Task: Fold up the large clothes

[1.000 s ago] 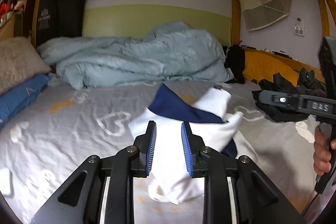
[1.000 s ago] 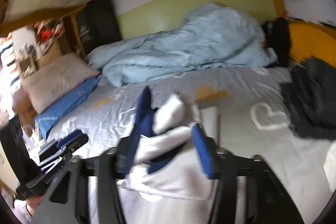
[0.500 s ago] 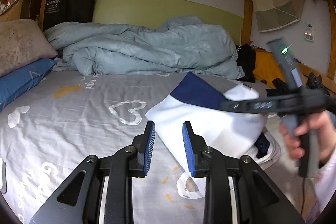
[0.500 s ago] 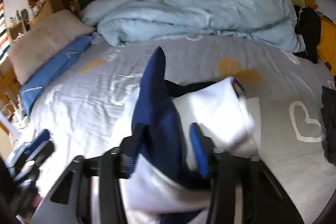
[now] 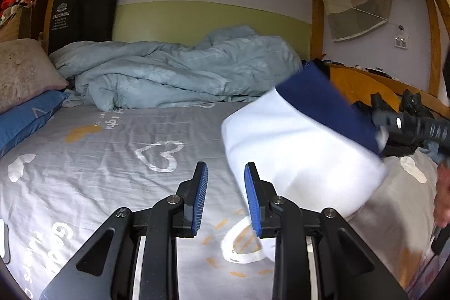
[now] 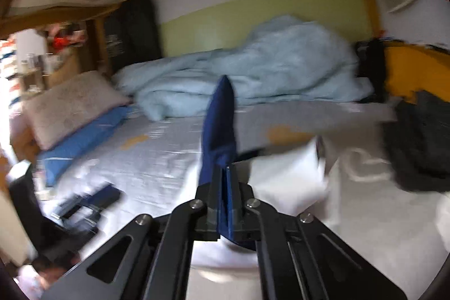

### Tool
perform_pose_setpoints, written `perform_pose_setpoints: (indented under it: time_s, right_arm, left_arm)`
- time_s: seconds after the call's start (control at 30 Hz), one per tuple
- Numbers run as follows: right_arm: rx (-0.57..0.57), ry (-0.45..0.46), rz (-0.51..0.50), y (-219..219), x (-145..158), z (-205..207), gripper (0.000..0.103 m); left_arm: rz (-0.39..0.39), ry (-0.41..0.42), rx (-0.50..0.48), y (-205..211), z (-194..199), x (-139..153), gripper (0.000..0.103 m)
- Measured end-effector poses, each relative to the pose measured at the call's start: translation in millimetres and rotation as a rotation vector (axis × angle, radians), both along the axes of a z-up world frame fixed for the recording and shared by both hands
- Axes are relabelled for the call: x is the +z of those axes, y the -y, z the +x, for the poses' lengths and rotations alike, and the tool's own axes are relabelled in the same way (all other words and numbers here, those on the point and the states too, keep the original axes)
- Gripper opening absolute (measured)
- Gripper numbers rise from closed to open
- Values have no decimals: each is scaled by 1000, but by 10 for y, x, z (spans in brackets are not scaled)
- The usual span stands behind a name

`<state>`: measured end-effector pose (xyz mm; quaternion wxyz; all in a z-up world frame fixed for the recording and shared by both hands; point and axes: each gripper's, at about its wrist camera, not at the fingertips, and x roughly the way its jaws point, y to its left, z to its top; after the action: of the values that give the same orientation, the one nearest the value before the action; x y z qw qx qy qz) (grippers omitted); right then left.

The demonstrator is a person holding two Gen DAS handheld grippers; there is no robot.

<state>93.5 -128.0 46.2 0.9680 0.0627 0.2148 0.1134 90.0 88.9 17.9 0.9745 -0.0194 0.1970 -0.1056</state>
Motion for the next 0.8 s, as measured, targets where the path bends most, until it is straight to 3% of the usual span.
perform_pose_setpoints:
  time_s: [0.07, 0.17, 0.23, 0.33, 0.47, 0.57, 0.63, 0.67, 0.77, 0.8]
  right_arm:
    - [-97, -26, -23, 241, -215, -22, 0]
    - [-119, -158, 28, 569, -558, 126, 0]
    - [-111, -222, 74, 740, -768, 172, 0]
    - [-98, -219, 117, 804, -807, 156, 0]
    - [-63, -130, -4, 631, -630, 58, 2]
    - [-30, -81, -14, 575, -477, 23, 4]
    - [-13, -63, -6, 556, -398, 32, 31]
    - [0, -51, 6, 543, -343, 26, 51]
    - [22, -43, 11, 507, -255, 55, 59]
    - [29, -54, 9, 491, -241, 85, 64]
  left_arm:
    - [-4, -11, -21, 63, -2, -22, 26]
    - [-13, -28, -51, 158, 39, -64, 28]
    - [-35, -56, -61, 223, 127, -103, 37]
    - [-112, -108, -46, 211, 254, -192, 37]
    - [-177, -161, -29, 121, 358, -303, 37]
    - [-204, -182, -21, 63, 397, -338, 37]
    - [-244, -195, -27, 13, 410, -343, 38]
    - [-255, -197, -29, -6, 408, -337, 40]
    - [-260, -183, -40, -21, 381, -286, 52]
    - [-259, -181, -43, -21, 378, -264, 65]
